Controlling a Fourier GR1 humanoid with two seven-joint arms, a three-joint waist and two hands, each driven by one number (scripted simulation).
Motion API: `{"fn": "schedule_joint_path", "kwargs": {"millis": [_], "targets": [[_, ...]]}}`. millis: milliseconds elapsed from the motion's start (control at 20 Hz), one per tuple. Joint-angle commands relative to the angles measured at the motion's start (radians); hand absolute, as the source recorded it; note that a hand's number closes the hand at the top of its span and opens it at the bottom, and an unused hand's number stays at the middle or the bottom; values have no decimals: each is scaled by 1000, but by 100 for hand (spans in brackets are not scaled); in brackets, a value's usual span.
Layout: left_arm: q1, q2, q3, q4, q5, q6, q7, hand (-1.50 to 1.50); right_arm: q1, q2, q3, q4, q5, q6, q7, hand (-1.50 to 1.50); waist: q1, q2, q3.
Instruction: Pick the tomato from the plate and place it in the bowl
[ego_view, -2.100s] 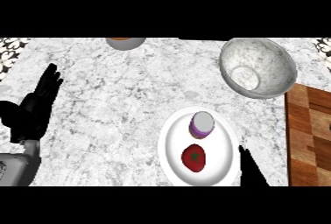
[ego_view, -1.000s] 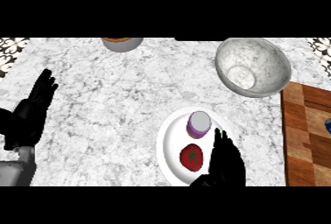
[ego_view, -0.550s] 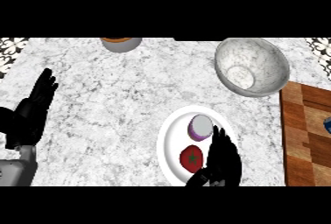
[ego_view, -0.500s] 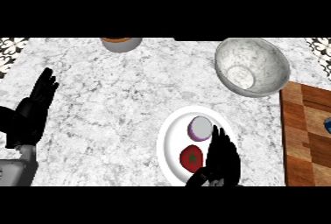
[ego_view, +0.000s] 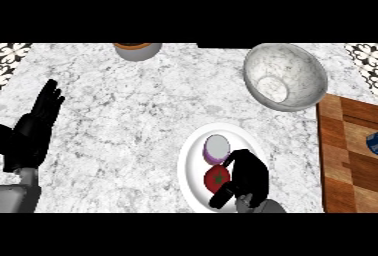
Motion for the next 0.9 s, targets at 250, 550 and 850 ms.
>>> {"fn": "schedule_joint_path", "kwargs": {"millis": [250,550,850], "targets": [[-44,-48,-18,31,-53,28,10,0,-79,34,-30,135,72,-89,131,150,0,12,11],[-38,-27,-9,2,-33,-23,11,0,-364,29,-58,256,44,115,-134,150,39,18,11],[-99,-9,19,43,-23,-43,45,0,-644,15,-109,441,16,186,-381,150,26,18,11]]}}
